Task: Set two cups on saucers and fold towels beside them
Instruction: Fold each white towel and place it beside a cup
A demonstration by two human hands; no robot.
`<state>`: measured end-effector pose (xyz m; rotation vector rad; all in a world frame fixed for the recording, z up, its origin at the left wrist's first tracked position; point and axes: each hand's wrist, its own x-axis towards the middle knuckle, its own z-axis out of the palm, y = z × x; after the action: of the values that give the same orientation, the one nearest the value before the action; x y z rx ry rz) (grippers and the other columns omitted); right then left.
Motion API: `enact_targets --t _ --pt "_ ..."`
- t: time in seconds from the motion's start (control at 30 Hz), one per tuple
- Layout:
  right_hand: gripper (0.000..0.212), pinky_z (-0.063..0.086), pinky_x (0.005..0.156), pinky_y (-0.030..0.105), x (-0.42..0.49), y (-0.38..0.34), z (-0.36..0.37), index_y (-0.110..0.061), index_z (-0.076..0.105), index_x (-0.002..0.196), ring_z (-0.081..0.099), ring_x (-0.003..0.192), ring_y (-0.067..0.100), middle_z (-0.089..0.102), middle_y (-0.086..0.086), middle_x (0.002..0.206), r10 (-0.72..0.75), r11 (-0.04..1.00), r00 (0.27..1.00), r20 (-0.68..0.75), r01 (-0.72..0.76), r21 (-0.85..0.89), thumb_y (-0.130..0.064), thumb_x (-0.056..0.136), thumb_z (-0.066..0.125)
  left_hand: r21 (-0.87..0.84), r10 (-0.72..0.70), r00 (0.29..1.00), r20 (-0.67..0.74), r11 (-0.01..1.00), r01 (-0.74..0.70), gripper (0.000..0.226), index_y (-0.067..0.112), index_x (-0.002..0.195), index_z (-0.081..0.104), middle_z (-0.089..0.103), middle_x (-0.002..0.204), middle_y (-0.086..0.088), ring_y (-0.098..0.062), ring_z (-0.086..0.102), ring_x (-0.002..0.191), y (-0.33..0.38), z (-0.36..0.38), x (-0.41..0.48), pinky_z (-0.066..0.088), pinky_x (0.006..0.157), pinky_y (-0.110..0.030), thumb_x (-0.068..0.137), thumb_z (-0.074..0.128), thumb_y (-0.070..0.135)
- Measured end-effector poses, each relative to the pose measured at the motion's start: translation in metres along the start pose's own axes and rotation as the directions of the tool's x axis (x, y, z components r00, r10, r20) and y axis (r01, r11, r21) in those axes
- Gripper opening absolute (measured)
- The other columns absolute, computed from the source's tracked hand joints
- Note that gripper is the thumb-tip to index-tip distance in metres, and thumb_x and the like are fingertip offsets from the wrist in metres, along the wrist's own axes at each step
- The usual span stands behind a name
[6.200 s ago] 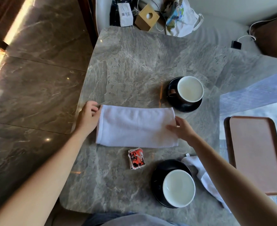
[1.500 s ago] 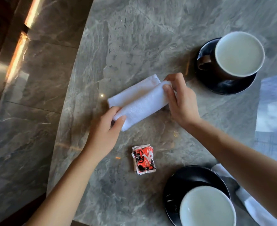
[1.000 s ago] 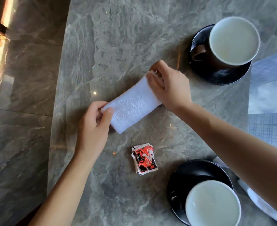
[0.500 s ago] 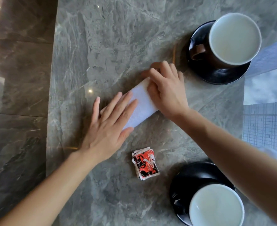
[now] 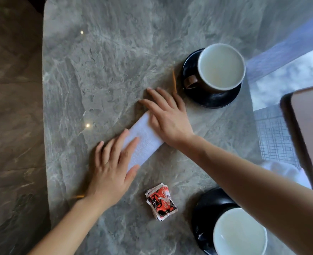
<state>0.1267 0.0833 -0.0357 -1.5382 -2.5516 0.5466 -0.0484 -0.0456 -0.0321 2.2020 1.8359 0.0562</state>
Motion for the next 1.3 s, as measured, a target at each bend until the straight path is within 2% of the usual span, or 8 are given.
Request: enact_targets --t 0.33,0.57,0.67,0.8,0.9,1.0,1.1,1.3 --pt "0.047 0.002 0.118 0.042 -0.001 0.006 -0.005 -0.024 0.05 0.129 0.014 0.146 0.017 0.031 -0.004 0.153 -0.021 0.966 0.998 0.057 0.005 0.26 -0.049 0.09 0.05 -0.251 -0.304 0.949 0.082 0.915 0.315 0.067 0.022 0.122 0.039 0.057 0.115 -0.008 -0.033 0.054 0.105 0.024 -0.023 0.026 0.046 0.081 -0.042 0.068 0.061 0.054" --pt "0.046 0.041 0.091 0.039 -0.029 0.025 -0.039 -0.013 0.062 0.101 0.048 0.102 0.022 0.058 0.008 0.104 -0.077 0.937 0.976 0.203 0.001 0.35 -0.045 0.072 0.075 -0.386 -0.2 0.956 0.216 0.882 0.271 0.029 0.018 0.089 0.042 0.045 0.094 0.0 -0.029 0.049 0.096 0.054 -0.026 0.027 0.035 0.072 -0.036 0.073 0.065 0.025" --pt "0.031 0.042 0.069 0.037 -0.047 0.022 -0.057 -0.011 0.057 0.093 0.049 0.077 0.027 0.059 0.017 0.088 -0.179 0.805 0.901 0.396 -0.097 0.586 -0.026 0.076 0.077 -0.409 -0.164 0.95 0.266 0.873 0.265 0.022 0.018 0.077 0.037 0.038 0.086 0.002 -0.029 0.05 0.08 0.063 -0.033 0.013 0.039 0.066 -0.04 0.07 0.057 0.012" --pt "0.028 0.037 0.059 0.017 -0.071 -0.001 -0.056 -0.016 0.049 0.092 0.045 0.07 0.011 0.051 -0.005 0.078 -0.301 0.777 0.781 0.548 -0.132 0.615 -0.019 0.079 0.074 -0.315 -0.152 0.875 0.459 0.893 0.321 0.023 0.02 0.079 0.041 0.049 0.078 0.0 -0.024 0.05 0.074 0.053 -0.041 -0.013 0.041 0.06 -0.034 0.066 0.054 0.008" --pt "0.027 0.038 0.061 0.022 -0.084 -0.022 -0.044 -0.009 0.052 0.102 0.048 0.077 0.014 0.053 0.0 0.087 -0.381 0.754 0.713 0.589 -0.13 0.644 -0.015 0.082 0.07 -0.221 -0.244 0.817 0.522 0.887 0.406 0.021 0.023 0.076 0.045 0.056 0.073 -0.006 -0.024 0.054 0.071 0.045 -0.055 -0.034 0.047 0.063 -0.039 0.058 0.053 0.016" --pt "0.021 0.041 0.066 0.025 -0.083 -0.023 -0.054 -0.005 0.052 0.1 0.049 0.077 0.014 0.055 0.008 0.088 -0.462 0.624 0.687 0.56 -0.197 0.756 -0.003 0.084 0.065 -0.252 -0.278 0.802 0.529 0.85 0.462 0.029 0.032 0.076 0.05 0.061 0.073 0.005 -0.024 0.057 0.07 0.052 -0.071 -0.043 0.048 0.062 -0.039 0.049 0.04 0.037" --pt "0.015 0.042 0.072 0.025 -0.08 0.006 -0.076 -0.005 0.051 0.097 0.049 0.08 0.012 0.052 0.006 0.086 -0.512 0.48 0.68 0.525 -0.28 0.831 0.004 0.086 0.056 -0.358 -0.277 0.796 0.538 0.78 0.513 0.046 0.06 0.088 0.04 0.049 0.1 0.033 -0.005 0.048 0.094 0.083 -0.084 -0.037 0.034 0.064 -0.012 0.042 0.04 0.062" --pt "0.035 0.048 0.09 0.038 -0.098 0.099 -0.105 -0.018 0.057 0.117 0.059 0.106 0.02 0.062 0.005 0.109 -0.26 -0.003 0.808 0.528 -0.548 0.837 -0.024 0.082 0.056 -0.852 -0.115 0.902 0.416 0.299 0.43 0.037 0.028 0.104 0.059 0.072 0.098 0.014 0.001 0.066 0.091 0.158 -0.082 0.033 0.052 0.07 -0.012 0.068 0.068 0.026"
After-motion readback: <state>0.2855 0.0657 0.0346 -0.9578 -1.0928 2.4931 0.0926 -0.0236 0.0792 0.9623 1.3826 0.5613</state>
